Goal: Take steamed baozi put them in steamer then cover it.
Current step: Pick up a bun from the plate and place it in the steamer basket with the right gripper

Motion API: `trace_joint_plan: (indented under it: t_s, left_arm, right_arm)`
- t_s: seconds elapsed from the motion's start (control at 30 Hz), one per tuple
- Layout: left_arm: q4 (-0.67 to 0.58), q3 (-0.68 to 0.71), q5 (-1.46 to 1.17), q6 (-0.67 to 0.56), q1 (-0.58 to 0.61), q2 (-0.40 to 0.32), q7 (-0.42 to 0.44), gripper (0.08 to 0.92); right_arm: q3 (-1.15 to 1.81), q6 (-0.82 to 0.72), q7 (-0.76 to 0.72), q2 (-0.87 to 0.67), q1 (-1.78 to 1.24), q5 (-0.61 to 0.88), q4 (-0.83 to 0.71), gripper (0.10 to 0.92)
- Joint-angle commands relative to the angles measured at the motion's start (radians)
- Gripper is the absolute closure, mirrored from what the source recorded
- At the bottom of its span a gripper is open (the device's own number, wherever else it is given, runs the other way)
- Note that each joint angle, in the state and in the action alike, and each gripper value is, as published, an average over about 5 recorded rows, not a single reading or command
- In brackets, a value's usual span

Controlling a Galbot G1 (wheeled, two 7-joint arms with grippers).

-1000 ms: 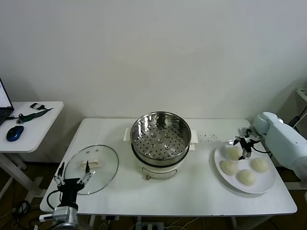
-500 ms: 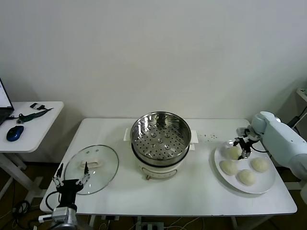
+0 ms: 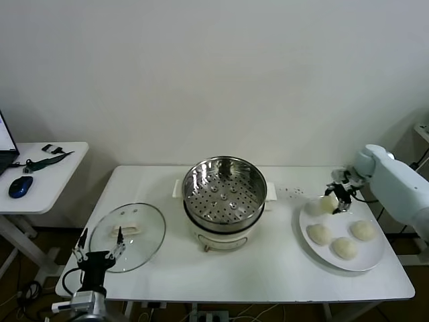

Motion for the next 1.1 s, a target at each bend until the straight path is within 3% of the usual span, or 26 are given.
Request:
trace_joint_plan:
  t_s: [0.03, 0.27, 0.53, 0.77, 1.1]
  left_arm:
    - [-0.007, 0.003, -0.001, -0.002, 0.012, 0.001, 0.003, 0.177]
    - [-0.008, 0.007, 0.001, -0.002, 0.020, 0.003, 0.003, 0.177]
    - [-0.008, 0.009, -0.001, -0.004, 0.027, 0.010, 0.003, 0.177]
    - [-0.026, 0.009, -0.001, -0.005, 0.042, 0.024, 0.004, 0.177]
    - [-0.038, 0.010, -0.002, -0.006, 0.052, 0.027, 0.004, 0.177]
  right_arm:
    - [-0.169, 0.068, -0.036, 0.027, 0.201, 0.084, 0.119, 0.320]
    - [-0.211, 0.215, -0.052, 0.220, 0.339, 0.049, 0.126, 0.313]
    - [-0.188, 0.340, -0.021, 0.425, 0.345, -0.095, 0.127, 0.306]
    - [-0.139, 0.388, 0.023, 0.509, 0.225, -0.293, 0.168, 0.304]
    - [-0.156, 0.414, 0.068, 0.538, 0.131, -0.443, 0.189, 0.303]
